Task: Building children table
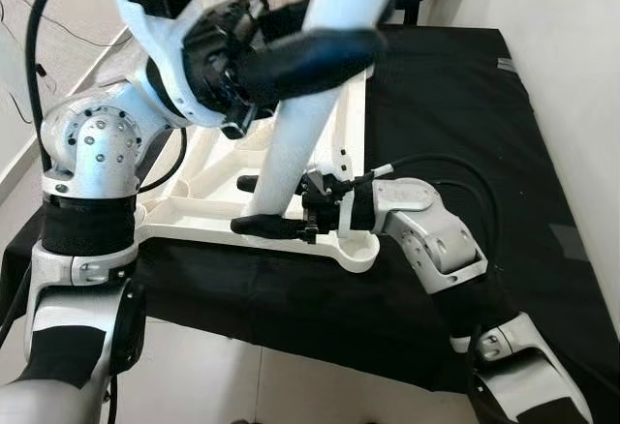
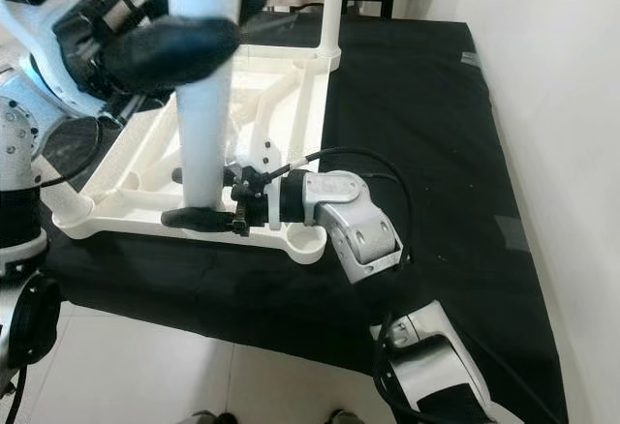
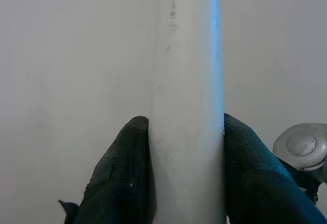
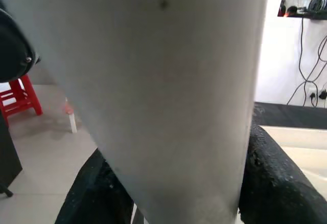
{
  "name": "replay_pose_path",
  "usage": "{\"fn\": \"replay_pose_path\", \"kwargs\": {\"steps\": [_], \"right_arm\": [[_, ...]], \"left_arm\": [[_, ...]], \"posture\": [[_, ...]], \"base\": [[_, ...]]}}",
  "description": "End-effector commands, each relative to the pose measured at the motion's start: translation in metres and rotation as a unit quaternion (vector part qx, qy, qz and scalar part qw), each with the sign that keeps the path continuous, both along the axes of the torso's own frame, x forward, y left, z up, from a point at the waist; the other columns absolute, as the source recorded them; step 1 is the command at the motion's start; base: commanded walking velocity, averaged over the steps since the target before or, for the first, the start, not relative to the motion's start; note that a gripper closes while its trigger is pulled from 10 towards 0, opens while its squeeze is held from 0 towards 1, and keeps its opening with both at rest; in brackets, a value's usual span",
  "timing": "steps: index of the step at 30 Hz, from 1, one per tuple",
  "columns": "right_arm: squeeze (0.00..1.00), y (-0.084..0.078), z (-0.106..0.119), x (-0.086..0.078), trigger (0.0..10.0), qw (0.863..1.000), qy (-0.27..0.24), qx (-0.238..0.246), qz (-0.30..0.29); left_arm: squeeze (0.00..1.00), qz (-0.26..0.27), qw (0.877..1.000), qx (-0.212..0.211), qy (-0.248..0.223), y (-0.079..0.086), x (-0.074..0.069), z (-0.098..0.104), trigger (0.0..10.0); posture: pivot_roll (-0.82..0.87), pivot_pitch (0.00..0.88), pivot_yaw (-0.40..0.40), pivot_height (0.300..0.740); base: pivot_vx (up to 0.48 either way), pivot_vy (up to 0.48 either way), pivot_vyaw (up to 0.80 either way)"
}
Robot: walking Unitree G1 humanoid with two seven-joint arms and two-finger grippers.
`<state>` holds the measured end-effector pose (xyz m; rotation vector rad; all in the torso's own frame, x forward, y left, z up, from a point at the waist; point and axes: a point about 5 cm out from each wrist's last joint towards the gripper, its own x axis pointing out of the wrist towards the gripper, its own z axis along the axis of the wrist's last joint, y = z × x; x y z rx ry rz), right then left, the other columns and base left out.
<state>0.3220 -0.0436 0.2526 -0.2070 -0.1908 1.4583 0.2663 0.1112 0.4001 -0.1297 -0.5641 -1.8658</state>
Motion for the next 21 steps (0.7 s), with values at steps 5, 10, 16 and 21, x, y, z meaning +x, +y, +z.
{"fn": "replay_pose_path", "kwargs": {"steps": [5, 10, 16, 21], "right_arm": [[0.0, -0.018, 0.007, 0.015, 0.0, 0.996, 0.025, 0.049, -0.07], [0.0, -0.021, 0.01, 0.016, 0.0, 0.993, 0.033, 0.081, -0.084], [0.0, -0.04, -0.003, 0.026, 0.0, 0.986, 0.028, 0.052, -0.153], [0.0, -0.059, -0.004, 0.033, 0.0, 0.979, 0.025, 0.038, -0.197]], "left_arm": [[0.0, -0.058, 0.998, 0.016, 0.0, 0.001, -0.012, 0.001, 0.0], [0.0, -0.048, 0.999, 0.014, 0.003, 0.005, -0.01, -0.002, 0.0], [1.0, 0.036, 0.998, 0.009, 0.057, 0.015, 0.008, -0.013, 10.0], [1.0, 0.127, 0.99, -0.006, 0.059, 0.018, 0.021, -0.016, 10.0]], "posture": [[-0.04, 0.146, 0.005, 0.74], [-0.04, 0.148, 0.007, 0.74], [-0.05, 0.155, 0.006, 0.74], [-0.04, 0.162, 0.007, 0.74]], "base": [[0.0, 0.0, 0.0], [0.0, 0.0, 0.0], [0.0, 0.0, 0.0], [0.0, 0.0, 0.0]]}}
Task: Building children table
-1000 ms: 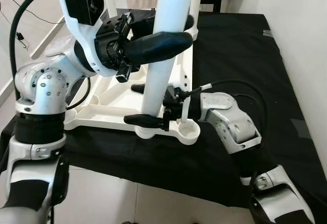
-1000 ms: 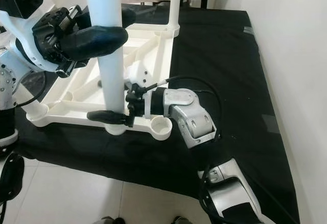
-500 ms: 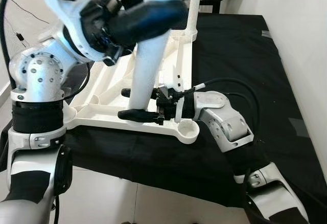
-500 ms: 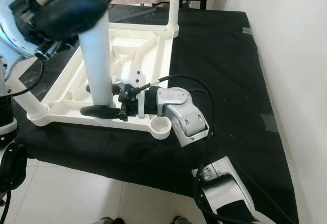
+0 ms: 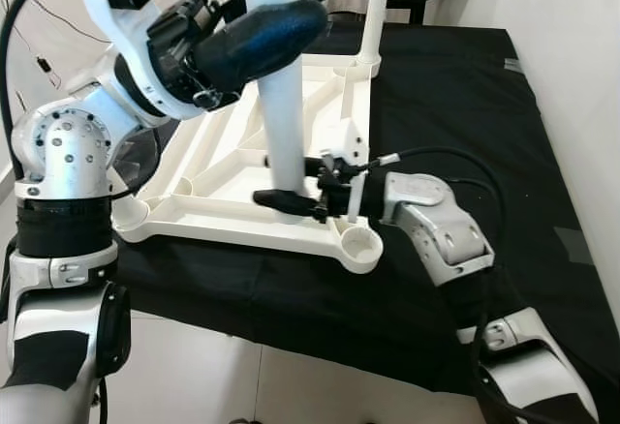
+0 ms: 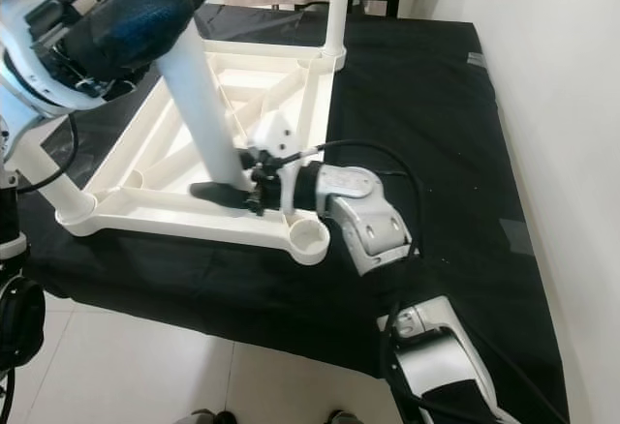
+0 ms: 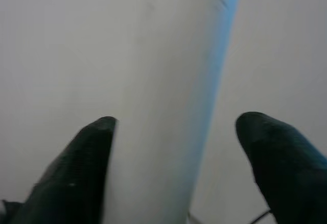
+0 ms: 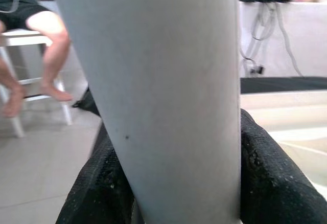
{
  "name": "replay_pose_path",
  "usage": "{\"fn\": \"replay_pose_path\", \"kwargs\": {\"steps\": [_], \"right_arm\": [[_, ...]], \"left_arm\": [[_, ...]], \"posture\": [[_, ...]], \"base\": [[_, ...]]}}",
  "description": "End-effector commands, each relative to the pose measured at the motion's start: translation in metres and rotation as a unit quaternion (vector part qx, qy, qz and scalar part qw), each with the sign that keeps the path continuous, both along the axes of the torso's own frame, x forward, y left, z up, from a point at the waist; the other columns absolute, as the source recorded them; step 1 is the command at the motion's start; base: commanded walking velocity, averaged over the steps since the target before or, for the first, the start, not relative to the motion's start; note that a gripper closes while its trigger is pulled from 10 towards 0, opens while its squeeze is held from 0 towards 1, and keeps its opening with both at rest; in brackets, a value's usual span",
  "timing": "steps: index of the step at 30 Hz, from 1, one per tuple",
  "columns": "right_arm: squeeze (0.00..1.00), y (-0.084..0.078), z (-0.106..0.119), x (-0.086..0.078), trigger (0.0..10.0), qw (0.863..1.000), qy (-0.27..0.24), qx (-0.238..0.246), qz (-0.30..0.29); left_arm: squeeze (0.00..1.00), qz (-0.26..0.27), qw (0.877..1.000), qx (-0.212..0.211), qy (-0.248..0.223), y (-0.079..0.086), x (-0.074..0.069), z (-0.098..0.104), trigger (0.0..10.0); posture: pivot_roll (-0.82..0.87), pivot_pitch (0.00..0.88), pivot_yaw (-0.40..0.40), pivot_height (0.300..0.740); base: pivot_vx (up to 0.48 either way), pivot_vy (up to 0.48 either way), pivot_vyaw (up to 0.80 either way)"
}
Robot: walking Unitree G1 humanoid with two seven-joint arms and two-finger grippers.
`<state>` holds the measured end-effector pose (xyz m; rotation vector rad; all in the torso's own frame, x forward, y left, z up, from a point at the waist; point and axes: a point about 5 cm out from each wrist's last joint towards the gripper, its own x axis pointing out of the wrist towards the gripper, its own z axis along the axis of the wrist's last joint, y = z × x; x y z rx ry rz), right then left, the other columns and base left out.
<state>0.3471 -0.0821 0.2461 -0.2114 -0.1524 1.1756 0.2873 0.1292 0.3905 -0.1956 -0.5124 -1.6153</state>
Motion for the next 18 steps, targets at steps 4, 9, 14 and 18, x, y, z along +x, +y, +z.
{"fn": "replay_pose_path", "kwargs": {"steps": [4, 9, 14, 18], "right_arm": [[0.0, -0.038, 0.005, 0.011, 0.0, 0.995, 0.011, 0.03, -0.09], [0.0, -0.081, 0.02, 0.018, 0.0, 0.98, 0.006, 0.086, -0.18], [0.0, -0.097, 0.029, 0.01, 0.0, 0.973, 0.004, 0.153, -0.175], [0.0, -0.099, 0.021, -0.005, 0.0, 0.983, -0.006, 0.134, -0.123]], "left_arm": [[1.0, 0.108, 0.994, 0.01, -0.005, 0.007, 0.005, -0.01, 10.0], [1.0, 0.28, 0.96, 0.007, 0.0, 0.036, -0.006, -0.036, 10.0], [1.0, 0.338, 0.94, 0.031, 0.031, 0.049, -0.014, -0.071, 10.0], [0.15, 0.349, 0.931, 0.06, 0.081, 0.037, -0.021, -0.111, 10.0]], "posture": [[-0.05, 0.171, 0.005, 0.74], [-0.03, 0.189, -0.007, 0.74], [-0.04, 0.201, -0.007, 0.74], [-0.04, 0.217, -0.003, 0.74]], "base": [[0.0, 0.0, 0.0], [0.0, 0.0, 0.0], [0.0, 0.0, 0.0], [0.0, 0.0, 0.0]]}}
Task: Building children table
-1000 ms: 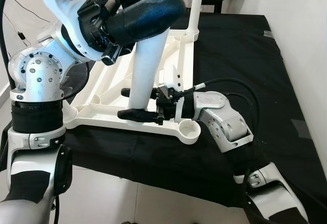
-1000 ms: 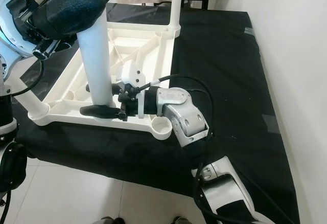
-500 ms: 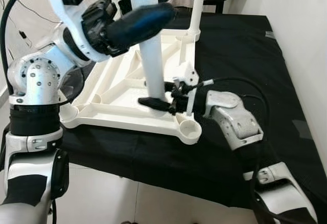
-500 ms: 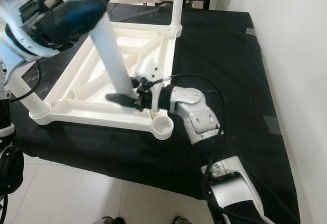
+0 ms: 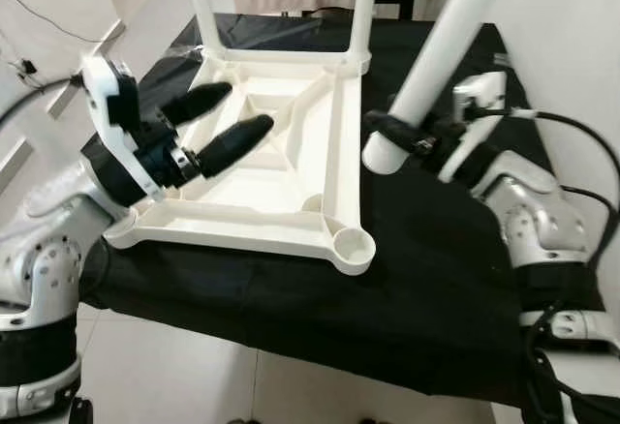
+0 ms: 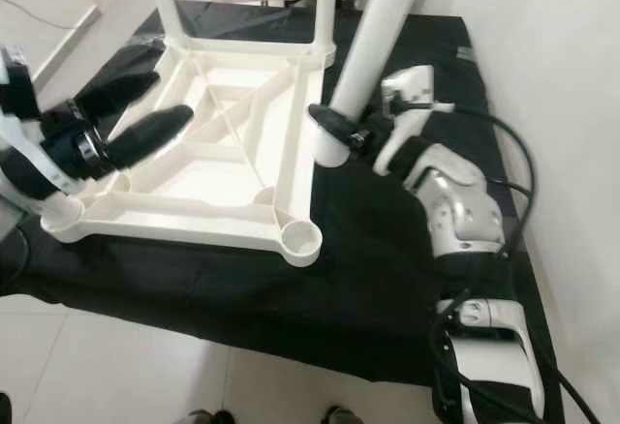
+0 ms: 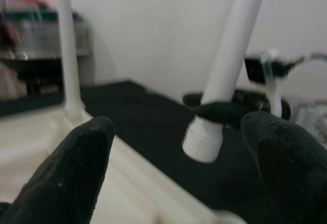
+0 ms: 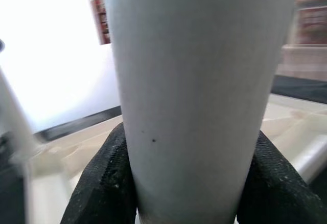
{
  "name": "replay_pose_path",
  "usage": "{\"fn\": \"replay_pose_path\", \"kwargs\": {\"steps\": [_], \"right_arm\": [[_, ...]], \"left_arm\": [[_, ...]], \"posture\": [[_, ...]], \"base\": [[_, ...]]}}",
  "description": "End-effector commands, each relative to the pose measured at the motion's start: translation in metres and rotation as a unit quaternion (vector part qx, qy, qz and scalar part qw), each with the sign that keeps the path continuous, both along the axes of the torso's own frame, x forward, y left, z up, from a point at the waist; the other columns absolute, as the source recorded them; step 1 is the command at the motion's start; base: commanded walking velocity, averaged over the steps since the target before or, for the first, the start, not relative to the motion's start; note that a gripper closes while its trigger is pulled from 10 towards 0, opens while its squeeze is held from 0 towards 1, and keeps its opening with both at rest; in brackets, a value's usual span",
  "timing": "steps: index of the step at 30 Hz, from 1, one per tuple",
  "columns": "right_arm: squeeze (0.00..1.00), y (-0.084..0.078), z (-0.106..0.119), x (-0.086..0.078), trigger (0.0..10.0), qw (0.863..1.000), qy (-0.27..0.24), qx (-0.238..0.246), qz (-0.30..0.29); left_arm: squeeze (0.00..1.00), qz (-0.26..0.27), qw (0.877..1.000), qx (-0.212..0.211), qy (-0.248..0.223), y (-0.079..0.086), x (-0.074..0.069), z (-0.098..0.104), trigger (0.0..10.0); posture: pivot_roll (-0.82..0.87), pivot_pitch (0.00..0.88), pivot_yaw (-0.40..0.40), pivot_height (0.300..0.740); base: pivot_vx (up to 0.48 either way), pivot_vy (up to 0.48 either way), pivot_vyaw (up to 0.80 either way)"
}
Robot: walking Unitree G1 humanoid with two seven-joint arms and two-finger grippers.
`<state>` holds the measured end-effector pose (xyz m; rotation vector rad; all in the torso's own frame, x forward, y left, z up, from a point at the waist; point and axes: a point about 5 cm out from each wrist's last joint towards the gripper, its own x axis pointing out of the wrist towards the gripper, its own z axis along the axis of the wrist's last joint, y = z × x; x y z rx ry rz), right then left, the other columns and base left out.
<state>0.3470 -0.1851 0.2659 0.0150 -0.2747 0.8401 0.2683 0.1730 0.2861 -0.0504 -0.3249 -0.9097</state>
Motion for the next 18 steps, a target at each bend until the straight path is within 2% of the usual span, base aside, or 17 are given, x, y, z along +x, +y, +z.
{"fn": "replay_pose_path", "kwargs": {"steps": [1, 2, 3, 5, 6, 9, 11, 12, 14, 15, 16, 17, 18], "right_arm": [[0.0, 0.004, -0.001, -0.01, 8.1, 0.999, -0.01, -0.019, 0.044], [0.0, 0.004, -0.009, -0.018, 10.0, 0.996, -0.01, -0.047, 0.072], [0.0, 0.004, -0.009, -0.018, 10.0, 0.996, -0.01, -0.047, 0.072], [0.0, 0.004, -0.019, -0.033, 10.0, 0.989, -0.004, -0.088, 0.119], [0.0, 0.004, -0.019, -0.033, 10.0, 0.989, -0.004, -0.088, 0.119], [0.0, 0.005, -0.03, -0.048, 10.0, 0.978, 0.011, -0.125, 0.165], [0.0, 0.005, -0.031, -0.049, 10.0, 0.977, 0.012, -0.128, 0.17], [0.0, 0.008, -0.031, -0.053, 10.0, 0.975, 0.014, -0.125, 0.183], [0.0, 0.008, -0.031, -0.053, 10.0, 0.975, 0.014, -0.125, 0.183], [0.0, 0.012, -0.032, -0.056, 10.0, 0.972, 0.016, -0.119, 0.2], [0.0, 0.012, -0.032, -0.056, 10.0, 0.972, 0.016, -0.119, 0.2], [0.0, 0.017, -0.032, -0.059, 10.0, 0.97, 0.017, -0.113, 0.216], [0.0, 0.017, -0.032, -0.059, 10.0, 0.97, 0.017, -0.113, 0.216]], "left_arm": [[0.0, 0.003, 1.0, 0.015, 0.024, -0.012, -0.006, -0.018, 10.0], [0.0, 0.013, 0.998, 0.029, 0.051, -0.02, -0.012, -0.037, 10.0], [0.0, 0.013, 0.998, 0.029, 0.051, -0.02, -0.012, -0.037, 10.0], [0.0, 0.029, 0.995, 0.044, 0.09, -0.028, -0.022, -0.061, 10.0], [0.0, 0.029, 0.995, 0.044, 0.09, -0.028, -0.022, -0.061, 10.0], [0.0, 0.049, 0.987, 0.067, 0.137, -0.035, -0.04, -0.089, 10.0], [0.0, 0.053, 0.986, 0.07, 0.143, -0.035, -0.043, -0.093, 10.0], [0.0, 0.058, 0.983, 0.074, 0.156, -0.038, -0.049, -0.099, 10.0], [0.0, 0.058, 0.983, 0.074, 0.156, -0.038, -0.049, -0.099, 10.0], [0.0, 0.056, 0.98, 0.09, 0.168, -0.042, -0.058, -0.108, 10.0], [0.0, 0.056, 0.98, 0.09, 0.168, -0.042, -0.058, -0.108, 10.0], [0.0, 0.05, 0.976, 0.111, 0.179, -0.047, -0.068, -0.117, 10.0], [0.0, 0.05, 0.976, 0.111, 0.179, -0.047, -0.068, -0.117, 10.0]], "posture": [[-0.04, 0.217, -0.003, 0.74], [-0.04, 0.23, 0.001, 0.74], [-0.04, 0.23, 0.001, 0.74], [-0.04, 0.245, 0.003, 0.74], [-0.04, 0.245, 0.003, 0.74], [-0.04, 0.268, 0.014, 0.74], [-0.04, 0.268, 0.014, 0.74], [-0.03, 0.283, 0.021, 0.74], [-0.03, 0.283, 0.021, 0.74], [-0.03, 0.291, 0.027, 0.74], [-0.03, 0.291, 0.027, 0.74], [-0.03, 0.299, 0.029, 0.74], [-0.03, 0.299, 0.029, 0.74]], "base": [[0.0, 0.0, 0.0], [0.0, 0.0, 0.0], [0.0, 0.0, 0.0], [0.0, 0.0, 0.0], [0.0, 0.0, 0.0], [0.0, 0.0, 0.0], [0.0, 0.0, 0.0], [0.0, 0.0, 0.0], [0.0, 0.0, 0.0], [0.0, 0.0, 0.0], [0.0, 0.0, 0.0], [0.0, 0.0, 0.0], [0.0, 0.0, 0.0]]}}
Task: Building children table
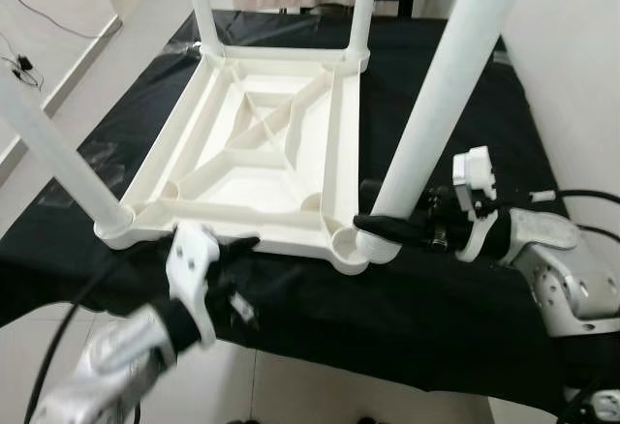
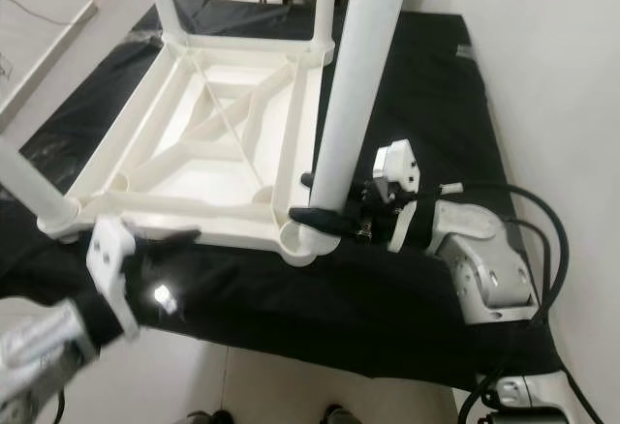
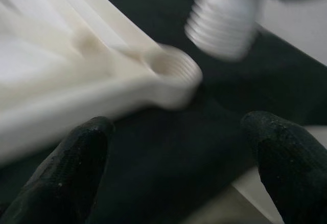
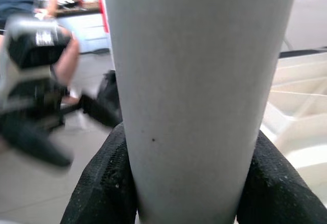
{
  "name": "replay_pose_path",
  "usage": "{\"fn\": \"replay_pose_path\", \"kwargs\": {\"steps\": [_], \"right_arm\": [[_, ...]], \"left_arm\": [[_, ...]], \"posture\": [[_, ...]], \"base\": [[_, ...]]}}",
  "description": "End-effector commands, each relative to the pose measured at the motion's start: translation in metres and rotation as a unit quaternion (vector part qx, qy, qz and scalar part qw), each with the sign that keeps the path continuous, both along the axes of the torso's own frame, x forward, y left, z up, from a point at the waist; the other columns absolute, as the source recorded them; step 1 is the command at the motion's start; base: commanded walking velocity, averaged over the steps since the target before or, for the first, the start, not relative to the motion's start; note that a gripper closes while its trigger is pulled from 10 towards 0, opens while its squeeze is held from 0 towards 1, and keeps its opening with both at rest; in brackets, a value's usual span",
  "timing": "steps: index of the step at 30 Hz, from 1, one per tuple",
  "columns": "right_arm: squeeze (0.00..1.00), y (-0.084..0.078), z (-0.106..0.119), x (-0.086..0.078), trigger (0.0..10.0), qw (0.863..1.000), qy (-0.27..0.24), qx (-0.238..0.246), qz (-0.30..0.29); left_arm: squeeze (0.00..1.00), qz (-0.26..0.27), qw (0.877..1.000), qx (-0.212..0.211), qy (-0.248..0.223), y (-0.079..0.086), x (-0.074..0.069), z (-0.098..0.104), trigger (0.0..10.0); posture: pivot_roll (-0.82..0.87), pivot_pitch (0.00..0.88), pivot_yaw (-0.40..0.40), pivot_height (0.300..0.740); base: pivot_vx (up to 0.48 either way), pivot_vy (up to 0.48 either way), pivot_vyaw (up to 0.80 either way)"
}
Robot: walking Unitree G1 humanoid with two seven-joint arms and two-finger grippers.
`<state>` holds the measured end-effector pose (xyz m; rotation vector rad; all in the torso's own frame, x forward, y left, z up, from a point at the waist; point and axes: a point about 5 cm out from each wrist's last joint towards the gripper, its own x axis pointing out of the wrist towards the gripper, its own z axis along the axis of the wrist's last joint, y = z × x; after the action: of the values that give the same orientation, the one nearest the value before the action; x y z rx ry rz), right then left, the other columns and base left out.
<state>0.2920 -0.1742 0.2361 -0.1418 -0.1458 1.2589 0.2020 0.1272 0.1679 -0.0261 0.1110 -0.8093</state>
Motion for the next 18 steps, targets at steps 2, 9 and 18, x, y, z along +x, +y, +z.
{"fn": "replay_pose_path", "kwargs": {"steps": [2, 9, 18], "right_arm": [[0.0, 0.014, -0.003, -0.004, 10.0, 0.999, 0.011, 0.017, 0.035], [0.0, 0.027, -0.009, 0.005, 10.0, 0.999, 0.014, 0.026, 0.034], [0.0, 0.038, -0.011, 0.01, 10.0, 0.999, 0.0, 0.013, 0.044]], "left_arm": [[0.0, -0.031, 0.998, 0.061, 0.002, -0.01, -0.02, -0.013, 10.0], [0.0, -0.02, 0.989, 0.143, -0.041, -0.011, -0.025, -0.017, 10.0], [0.0, 0.015, 0.982, 0.175, -0.074, -0.006, -0.029, -0.016, 10.0]], "posture": [[-0.03, 0.316, 0.039, 0.74], [-0.02, 0.335, 0.048, 0.74], [0.02, 0.359, 0.054, 0.74]], "base": [[0.0, 0.0, 0.0], [0.0, 0.0, 0.0], [0.0, 0.0, 0.0]]}}
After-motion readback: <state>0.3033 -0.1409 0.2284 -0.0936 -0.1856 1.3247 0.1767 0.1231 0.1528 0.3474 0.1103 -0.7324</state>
